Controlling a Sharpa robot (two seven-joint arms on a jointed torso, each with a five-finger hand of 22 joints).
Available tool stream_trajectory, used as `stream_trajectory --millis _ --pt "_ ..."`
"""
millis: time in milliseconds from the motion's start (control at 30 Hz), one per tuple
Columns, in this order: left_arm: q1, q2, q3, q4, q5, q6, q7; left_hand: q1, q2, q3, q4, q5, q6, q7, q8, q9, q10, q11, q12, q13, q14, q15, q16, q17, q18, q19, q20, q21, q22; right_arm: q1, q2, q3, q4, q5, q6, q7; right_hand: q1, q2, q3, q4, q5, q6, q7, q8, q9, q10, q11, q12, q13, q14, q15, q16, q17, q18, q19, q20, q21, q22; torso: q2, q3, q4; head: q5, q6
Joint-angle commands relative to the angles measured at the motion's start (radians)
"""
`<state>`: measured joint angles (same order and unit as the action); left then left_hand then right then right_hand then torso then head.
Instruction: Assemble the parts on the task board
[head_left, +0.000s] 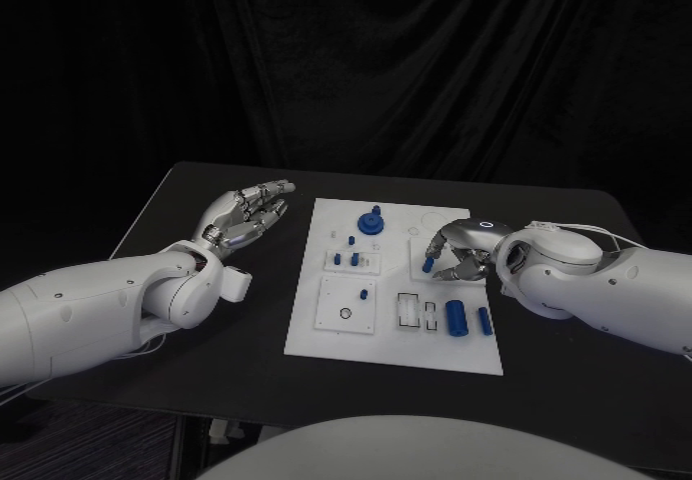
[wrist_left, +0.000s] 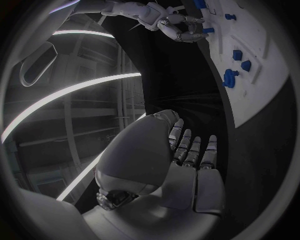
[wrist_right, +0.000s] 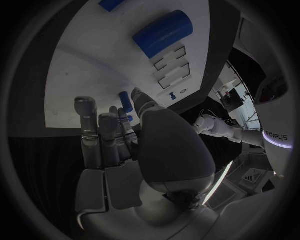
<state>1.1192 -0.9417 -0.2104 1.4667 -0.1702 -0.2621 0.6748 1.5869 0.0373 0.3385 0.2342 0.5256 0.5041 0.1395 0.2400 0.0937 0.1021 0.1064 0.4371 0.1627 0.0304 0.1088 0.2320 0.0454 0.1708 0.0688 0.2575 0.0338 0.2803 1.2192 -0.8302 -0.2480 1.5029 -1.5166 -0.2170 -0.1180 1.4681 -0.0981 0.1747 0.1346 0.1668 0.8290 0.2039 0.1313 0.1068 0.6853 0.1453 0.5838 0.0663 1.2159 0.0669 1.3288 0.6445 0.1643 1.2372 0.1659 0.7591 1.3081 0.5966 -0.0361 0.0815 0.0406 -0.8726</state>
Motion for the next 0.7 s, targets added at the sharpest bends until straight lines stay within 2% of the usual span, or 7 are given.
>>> stream_trajectory --millis 33,100,133,267,467,567,700 --pt "0.002 -0.001 0.001 0.002 0.031 0.055 0.244 0.007 0.003 0.002 -0.008 0.011 0.006 0.006 -0.003 0.0 0.003 0.012 0.012 -0.005 0.004 0.008 -0.006 -0.003 0.008 0.0 0.011 -0.002 0.0 -0.006 0.006 0.0 -0.008 0.0 -0.032 0.03 0.015 0.003 0.002 -0.009 0.019 0.004 -0.002 -0.006 -0.003 0.017 0.001 -0.009 -0.001 0.008 -0.003 -0.004 0.002 -0.013 0.011 -0.001 -0.005 0.058 0.001 -0.0007 -0.0011 0.002 0.0" --pt "0.002 -0.002 0.001 0.002 0.032 0.064 0.24 0.006 0.004 0.003 -0.01 0.013 0.008 0.009 -0.002 0.0 0.005 0.015 0.016 -0.007 0.005 0.011 -0.006 -0.004 0.008 0.001 0.014 -0.001 0.002 -0.01 0.011 0.0 -0.013 0.0 -0.042 0.036 0.018 0.004 0.004 -0.011 0.028 0.006 -0.003 -0.006 -0.003 0.024 0.0 -0.012 -0.001 0.009 -0.004 -0.005 0.003 -0.013 0.012 -0.002 -0.005 0.059 0.001 -0.0012 0.0005 0.002 0.0" --pt "0.002 -0.003 0.001 0.002 0.032 0.071 0.236 0.006 0.005 0.006 -0.016 0.017 0.031 0.018 0.009 0.004 0.015 0.027 0.039 -0.01 0.008 0.02 0.001 -0.007 0.008 0.003 0.023 0.0 0.003 -0.012 0.014 0.0 -0.016 0.0 -0.051 0.04 0.022 0.005 0.007 -0.014 0.042 0.007 -0.003 -0.006 -0.005 0.034 -0.001 -0.016 -0.001 0.011 -0.005 -0.005 0.006 -0.013 0.015 -0.003 -0.002 0.06 0.001 -0.0015 0.002 0.001 0.0" --pt "0.002 -0.004 0.001 0.001 0.033 0.085 0.227 0.005 0.005 0.008 -0.021 0.018 0.039 0.024 0.014 0.006 0.02 0.033 0.05 -0.015 0.011 0.026 0.006 -0.008 0.007 0.005 0.028 0.0 0.004 -0.016 0.022 0.0 -0.022 0.0 -0.063 0.045 0.032 0.005 0.022 -0.024 0.09 0.002 -0.003 -0.013 -0.011 0.059 -0.003 -0.036 -0.002 0.013 -0.008 -0.007 0.007 -0.014 0.017 -0.006 -0.002 0.062 0.0 -0.001 0.0027 0.002 0.0" --pt "0.002 -0.001 0.0 -0.002 0.033 0.099 0.217 0.004 0.005 0.011 -0.025 0.019 0.04 0.028 0.015 0.006 0.023 0.038 0.057 -0.019 0.014 0.033 0.013 -0.008 0.006 0.007 0.031 0.001 0.005 -0.019 0.032 0.0 -0.031 0.0 -0.072 0.051 0.031 0.008 0.044 -0.023 0.106 0.012 -0.005 -0.011 -0.013 0.102 -0.007 -0.053 -0.002 0.017 -0.011 -0.008 0.01 -0.014 0.02 -0.009 0.001 0.064 -0.001 -0.0002 0.0009 0.001 0.0" --pt "0.002 0.002 0.0 -0.006 0.034 0.108 0.211 0.003 0.006 0.012 -0.027 0.018 0.04 0.029 0.015 0.006 0.023 0.039 0.058 -0.021 0.017 0.036 0.018 -0.008 0.006 0.008 0.032 0.001 0.007 -0.021 0.038 0.0 -0.038 0.0 -0.084 0.054 0.025 0.006 0.065 -0.018 0.115 0.051 -0.015 0.008 -0.003 0.134 -0.014 -0.071 -0.002 0.022 -0.017 -0.008 0.016 -0.015 0.023 -0.014 0.004 0.065 -0.001 -0.0004 0.0032 -0.002 0.0" --pt "0.001 0.004 -0.001 -0.008 0.038 0.117 0.206 0.002 0.007 0.015 -0.03 0.018 0.042 0.033 0.017 0.007 0.025 0.044 0.064 -0.025 0.022 0.043 0.026 -0.007 0.004 0.01 0.034 0.002 0.009 -0.023 0.044 0.001 -0.048 0.0 -0.098 0.053 0.045 0.018 0.11 -0.029 0.142 0.122 -0.036 0.048 0.022 0.195 -0.031 -0.081 0.0 0.036 -0.033 -0.002 0.037 -0.018 0.036 -0.026 0.028 0.071 -0.001 -0.0001 0.0019 0.0 0.0"
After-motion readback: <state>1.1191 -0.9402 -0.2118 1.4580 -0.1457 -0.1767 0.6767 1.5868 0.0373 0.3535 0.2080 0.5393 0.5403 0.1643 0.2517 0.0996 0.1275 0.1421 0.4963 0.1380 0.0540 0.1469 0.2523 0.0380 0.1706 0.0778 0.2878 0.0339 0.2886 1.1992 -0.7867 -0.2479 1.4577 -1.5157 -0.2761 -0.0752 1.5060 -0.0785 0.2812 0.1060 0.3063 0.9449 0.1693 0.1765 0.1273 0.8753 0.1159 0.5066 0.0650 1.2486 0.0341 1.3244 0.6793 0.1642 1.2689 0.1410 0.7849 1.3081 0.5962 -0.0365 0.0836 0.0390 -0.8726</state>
